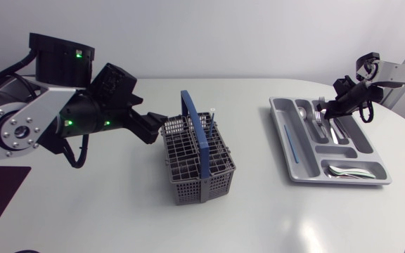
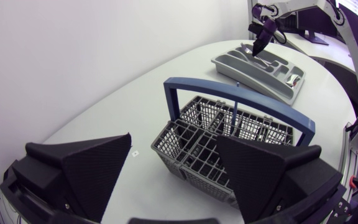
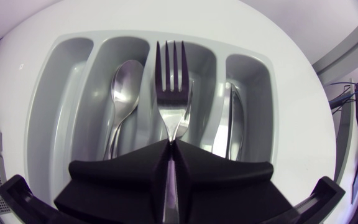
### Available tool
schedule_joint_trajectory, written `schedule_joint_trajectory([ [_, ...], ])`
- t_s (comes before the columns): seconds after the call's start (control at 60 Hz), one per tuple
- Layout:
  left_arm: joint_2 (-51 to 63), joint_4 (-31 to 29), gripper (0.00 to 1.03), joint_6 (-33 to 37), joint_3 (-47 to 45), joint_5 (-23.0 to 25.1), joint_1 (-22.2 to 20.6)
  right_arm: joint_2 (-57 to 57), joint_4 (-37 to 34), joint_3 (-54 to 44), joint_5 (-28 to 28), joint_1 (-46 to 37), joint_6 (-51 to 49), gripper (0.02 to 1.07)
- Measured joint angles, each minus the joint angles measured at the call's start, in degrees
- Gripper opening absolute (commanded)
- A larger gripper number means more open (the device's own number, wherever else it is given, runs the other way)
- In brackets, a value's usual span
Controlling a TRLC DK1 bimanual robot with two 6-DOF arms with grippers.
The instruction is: Unload the cutlery basket into the drawer organizer.
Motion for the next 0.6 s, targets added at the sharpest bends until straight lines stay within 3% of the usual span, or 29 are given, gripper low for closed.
schedule_joint_trajectory([
  [0.15, -0.7, 0.0, 0.95, 0.0, -0.9, 0.0, 0.1, 0.3, 0.2, 0.6, 1.3, 0.2, 0.1, 0.72],
  [0.2, -0.7, 0.0, 0.95, 0.0, -0.9, 0.1, 0.3, -0.1, 1.4, 0.1, 1.3, 0.2, 0.2, 0.77],
  [0.417, -0.7, 0.0, 0.95, 0.0, -2.6, 0.8, 3.6, -15.7, 9.7, -16.8, -1.0, 2.6, 0.3, 0.79],
  [0.6, 1.2, 0.2, 0.95, 0.2, -3.1, 1.5, 6.3, -33.7, 12.3, -30.7, -5.7, 12.4, 0.3, 0.79],
])
